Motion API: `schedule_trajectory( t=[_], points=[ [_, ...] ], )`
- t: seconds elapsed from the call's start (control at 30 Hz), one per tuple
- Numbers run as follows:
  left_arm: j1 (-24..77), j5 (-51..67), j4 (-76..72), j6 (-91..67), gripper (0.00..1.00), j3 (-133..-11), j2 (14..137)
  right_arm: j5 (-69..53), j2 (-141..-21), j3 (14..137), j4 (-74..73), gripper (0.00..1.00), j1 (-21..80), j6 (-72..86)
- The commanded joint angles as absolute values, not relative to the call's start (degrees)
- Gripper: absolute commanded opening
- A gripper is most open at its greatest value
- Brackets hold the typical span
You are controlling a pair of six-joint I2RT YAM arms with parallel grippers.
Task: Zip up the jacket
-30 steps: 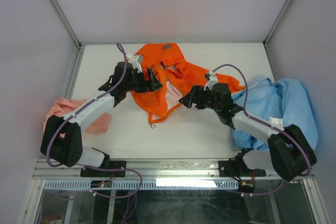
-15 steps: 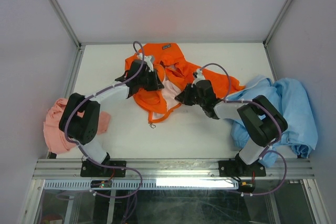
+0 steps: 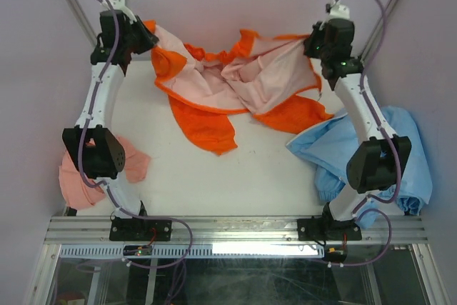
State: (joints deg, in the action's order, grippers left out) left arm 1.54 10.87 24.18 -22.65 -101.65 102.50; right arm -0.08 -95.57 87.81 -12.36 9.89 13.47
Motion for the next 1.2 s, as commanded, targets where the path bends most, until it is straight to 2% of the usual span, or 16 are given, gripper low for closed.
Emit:
schedule_trajectory(
  t=[0.0,0.1,0.23,0.4,0.6,0.7,0.73,0.9,1.1,1.17],
  points=[
    [-0.4,7.7,33.7,-17.6,0.00,-122.4,104.7,11.3,-95.1,107.0,-19.9,0.00,8.4,1.8],
    [-0.4,5.8,36.8,-15.4,0.00,-130.1,104.6,12.4,-94.6,112.4,-20.9,0.00,8.4,0.3],
    [0.4,8.8,37.8,-14.8,0.00,-126.6,99.9,6.7,-91.5,110.6,-22.4,0.00,10.6,-1.0],
    [7.1,8.0,37.9,-16.0,0.00,-108.0,90.7,4.0,-88.8,102.1,-30.6,0.00,17.9,-0.4],
    [14.9,10.6,28.4,-22.4,0.05,-76.3,78.9,0.5,-84.1,80.2,-30.4,0.00,26.4,6.3],
    [17.7,11.0,26.3,-24.6,0.05,-66.4,75.6,-1.7,-83.6,71.7,-28.8,0.00,29.7,9.4],
    [18.9,11.7,24.4,-25.5,0.08,-62.5,74.5,-3.0,-83.6,70.1,-28.0,0.00,30.6,10.3],
    [26.6,13.1,18.0,-30.5,0.09,-53.5,73.6,-10.9,-85.8,66.8,-24.9,0.00,35.1,15.1],
    [35.0,15.2,9.0,-37.7,0.30,-51.4,75.3,-15.3,-88.1,69.7,-21.0,0.02,38.4,17.7],
    [35.8,16.3,8.5,-37.6,0.43,-52.9,76.5,-13.3,-88.5,71.9,-21.8,0.16,38.4,17.1]
  ],
)
